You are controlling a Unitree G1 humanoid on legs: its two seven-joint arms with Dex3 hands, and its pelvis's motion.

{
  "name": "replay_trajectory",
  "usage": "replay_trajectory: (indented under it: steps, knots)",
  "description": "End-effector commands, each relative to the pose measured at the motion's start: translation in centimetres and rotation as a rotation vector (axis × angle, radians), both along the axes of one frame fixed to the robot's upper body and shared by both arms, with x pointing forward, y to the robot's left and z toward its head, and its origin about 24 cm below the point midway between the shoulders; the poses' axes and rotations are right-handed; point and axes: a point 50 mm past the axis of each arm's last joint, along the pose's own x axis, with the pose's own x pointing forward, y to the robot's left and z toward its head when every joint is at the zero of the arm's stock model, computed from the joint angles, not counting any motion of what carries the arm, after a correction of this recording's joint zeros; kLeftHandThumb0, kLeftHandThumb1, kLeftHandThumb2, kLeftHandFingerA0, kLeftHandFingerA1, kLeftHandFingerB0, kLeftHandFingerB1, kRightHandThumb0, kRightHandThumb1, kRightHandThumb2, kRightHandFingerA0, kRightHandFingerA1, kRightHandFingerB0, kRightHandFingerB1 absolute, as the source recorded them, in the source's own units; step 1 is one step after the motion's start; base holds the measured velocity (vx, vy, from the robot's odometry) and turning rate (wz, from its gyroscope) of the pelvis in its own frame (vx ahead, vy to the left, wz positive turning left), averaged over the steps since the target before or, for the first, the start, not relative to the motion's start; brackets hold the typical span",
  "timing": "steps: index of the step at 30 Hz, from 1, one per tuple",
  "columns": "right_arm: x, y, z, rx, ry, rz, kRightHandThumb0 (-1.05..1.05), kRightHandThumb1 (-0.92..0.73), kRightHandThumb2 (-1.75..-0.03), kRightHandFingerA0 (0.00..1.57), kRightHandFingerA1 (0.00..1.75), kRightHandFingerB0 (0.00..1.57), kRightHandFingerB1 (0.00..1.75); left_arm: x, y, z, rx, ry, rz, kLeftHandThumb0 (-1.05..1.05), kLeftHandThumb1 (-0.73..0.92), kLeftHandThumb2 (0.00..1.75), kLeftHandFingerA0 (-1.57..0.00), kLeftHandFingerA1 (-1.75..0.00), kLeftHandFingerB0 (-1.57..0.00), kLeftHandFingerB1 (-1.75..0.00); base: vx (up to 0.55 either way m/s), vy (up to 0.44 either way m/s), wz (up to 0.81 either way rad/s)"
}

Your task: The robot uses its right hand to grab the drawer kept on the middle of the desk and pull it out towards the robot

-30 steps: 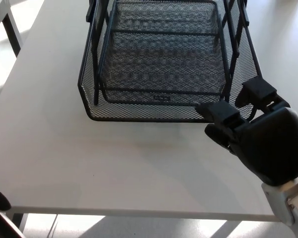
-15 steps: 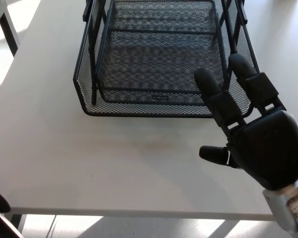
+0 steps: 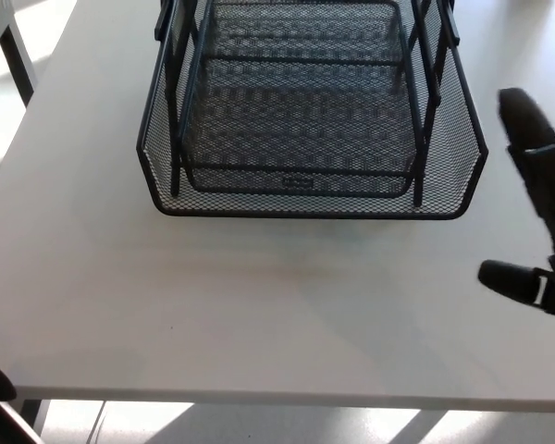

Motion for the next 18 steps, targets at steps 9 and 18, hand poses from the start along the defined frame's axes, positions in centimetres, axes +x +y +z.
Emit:
replay_trajectory:
  steps: [9,18]
  knots:
    - [-4.8,-12.0,0.1,0.041,-0.111,-0.457,-0.93,-0.55,-0.88,0.0,0.01,0.05,0.21,-0.2,0.7,0.4,0.018,-0.002,0.003,-0.28,0.55,0.56,-0.8,-0.9,-0.82,-0.63,0.0,0.0,0.0]
    - [-6.7,-20.2,-6.0,0.15,0.088,-0.766,-0.85,-0.5,-0.83,0.0,0.07,0.08,0.31,0.0,0.6,0.5,0.016,-0.001,0.005,-0.29,0.55,0.57,-0.79,-0.89,-0.81,-0.62,0.0,0.0,0.0]
